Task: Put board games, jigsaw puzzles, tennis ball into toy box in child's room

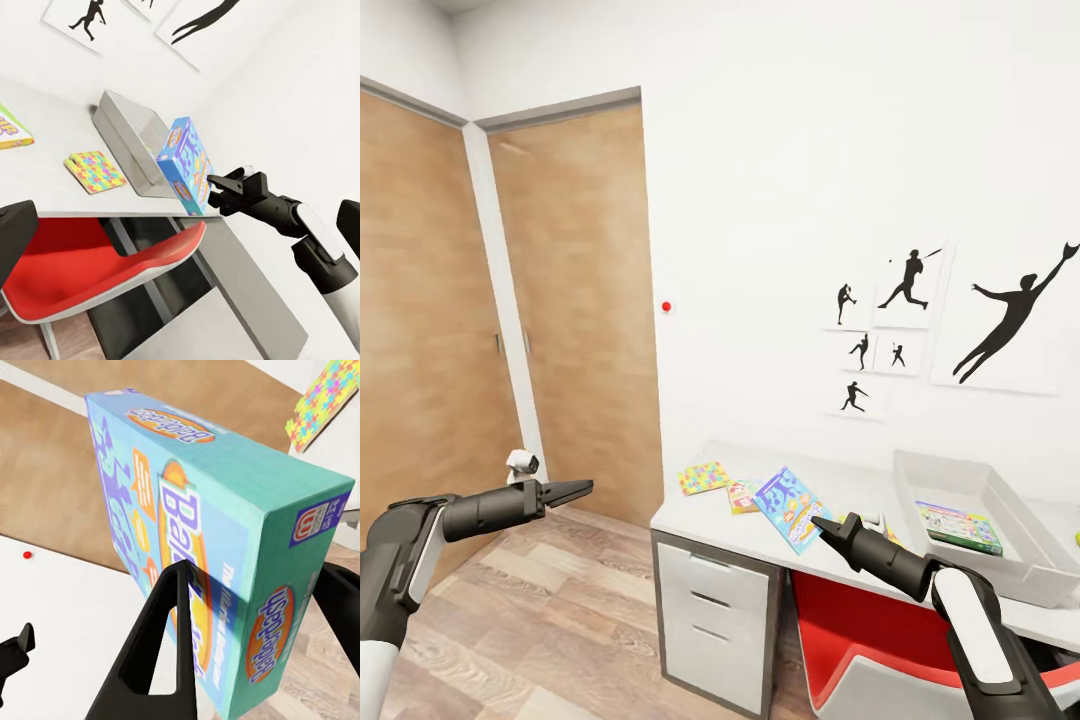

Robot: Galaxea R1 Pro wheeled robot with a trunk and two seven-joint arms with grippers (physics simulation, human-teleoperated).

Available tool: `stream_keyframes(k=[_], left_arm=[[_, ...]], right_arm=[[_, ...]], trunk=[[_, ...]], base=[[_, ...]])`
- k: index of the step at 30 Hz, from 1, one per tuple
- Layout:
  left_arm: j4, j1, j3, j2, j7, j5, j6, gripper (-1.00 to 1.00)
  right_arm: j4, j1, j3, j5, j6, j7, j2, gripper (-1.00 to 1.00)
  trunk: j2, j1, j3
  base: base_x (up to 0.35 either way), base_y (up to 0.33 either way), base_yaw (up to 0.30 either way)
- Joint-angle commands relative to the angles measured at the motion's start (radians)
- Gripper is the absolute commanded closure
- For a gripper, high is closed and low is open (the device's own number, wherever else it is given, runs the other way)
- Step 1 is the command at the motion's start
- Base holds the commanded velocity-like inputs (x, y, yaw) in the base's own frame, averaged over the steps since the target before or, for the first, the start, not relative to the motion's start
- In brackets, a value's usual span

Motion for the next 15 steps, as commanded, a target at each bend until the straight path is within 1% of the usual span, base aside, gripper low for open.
stream_keyframes(k=[1,4,8,15], left_arm=[[0.0,0.0,0.0,0.0,-0.003,0.001,0.01,-1.0],[0.0,0.0,0.0,0.0,-0.003,0.001,0.01,-1.0],[0.0,0.0,0.0,0.0,-0.003,0.001,0.011,-1.0],[0.0,0.0,0.0,0.0,-0.003,0.001,0.01,-1.0]], right_arm=[[0.0,-0.001,-0.002,0.008,0.004,0.009,0.0,1.0],[0.0,-0.001,-0.002,0.008,0.004,0.009,0.0,1.0],[0.0,-0.001,-0.002,0.008,0.004,0.009,0.0,1.0],[0.0,-0.001,-0.002,0.008,0.004,0.009,0.001,1.0]], trunk=[[-0.001,0.0,0.0],[-0.001,0.0,0.001],[-0.001,0.0,0.003],[-0.001,0.0,0.007]], base=[[0.001,0.0,-0.057],[0.0,0.0,-0.165],[0.02,0.011,-0.23],[0.106,0.084,-0.253]])
